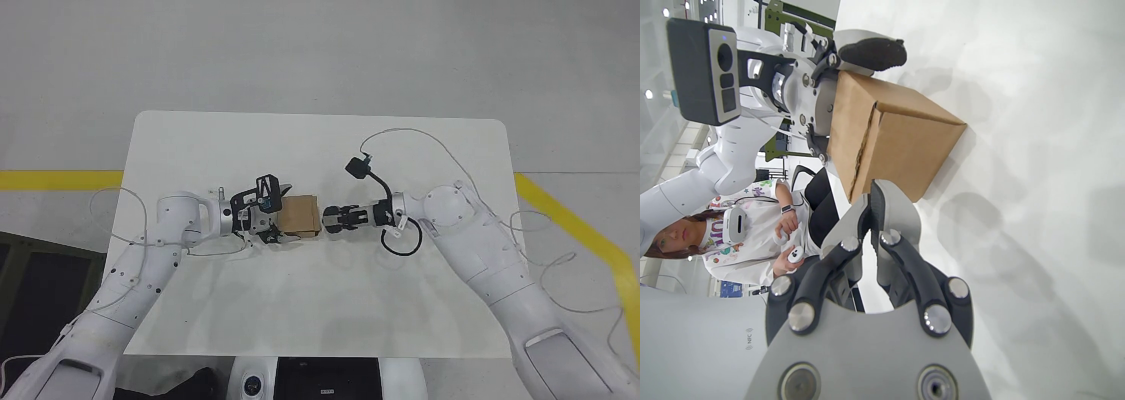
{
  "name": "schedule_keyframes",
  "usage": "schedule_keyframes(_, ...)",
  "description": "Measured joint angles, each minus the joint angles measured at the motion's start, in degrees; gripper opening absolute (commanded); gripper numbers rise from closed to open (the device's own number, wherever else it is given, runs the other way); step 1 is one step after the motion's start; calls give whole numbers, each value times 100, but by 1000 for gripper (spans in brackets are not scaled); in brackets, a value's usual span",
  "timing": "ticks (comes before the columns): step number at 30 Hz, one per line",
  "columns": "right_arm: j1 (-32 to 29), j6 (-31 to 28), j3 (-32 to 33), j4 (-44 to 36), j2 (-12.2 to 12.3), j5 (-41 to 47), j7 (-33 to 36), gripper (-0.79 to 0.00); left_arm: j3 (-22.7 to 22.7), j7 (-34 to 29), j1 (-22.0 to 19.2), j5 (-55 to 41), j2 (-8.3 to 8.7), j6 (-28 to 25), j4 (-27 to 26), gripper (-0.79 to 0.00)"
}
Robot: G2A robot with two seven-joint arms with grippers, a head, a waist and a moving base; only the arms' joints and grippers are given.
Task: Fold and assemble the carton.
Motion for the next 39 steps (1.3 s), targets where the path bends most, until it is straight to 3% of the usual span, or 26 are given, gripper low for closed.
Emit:
schedule_keyframes(16, 347, -219, -347, 331, -200, 118, -81, -785, -19, -56, -20, -45, 2, -22, 33, 0)
schedule_keyframes(25, -73, -400, 330, -186, 102, -219, -200, -785, -305, -27, -6, -330, 115, -126, 123, 0)
schedule_keyframes(32, -544, -984, 838, -794, 307, -699, -661, -773, -512, -168, 109, -1091, 381, -124, -129, 0)
schedule_keyframes(33, -611, -1145, 917, -871, 334, -821, -792, -733, -548, -222, 123, -1286, 437, -124, -174, 0)
schedule_keyframes(36, -753, -1579, 1099, -1014, 396, -1221, -1142, -443, -670, -430, 109, -1792, 571, -124, -261, 0)
schedule_keyframes(37, -798, -1704, 1156, -1041, 412, -1325, -1269, -80, -725, -507, 92, -1937, 605, -124, -265, 0)
schedule_keyframes(38, -840, -1820, 1214, -1062, 428, -1433, -1399, 0, -786, -588, 70, -2079, 635, -124, -257, 0)
schedule_keyframes(39, -892, -1975, 1294, -1089, 448, -1575, -1582, 0, -872, -700, 32, -2267, 665, -124, -229, 0)
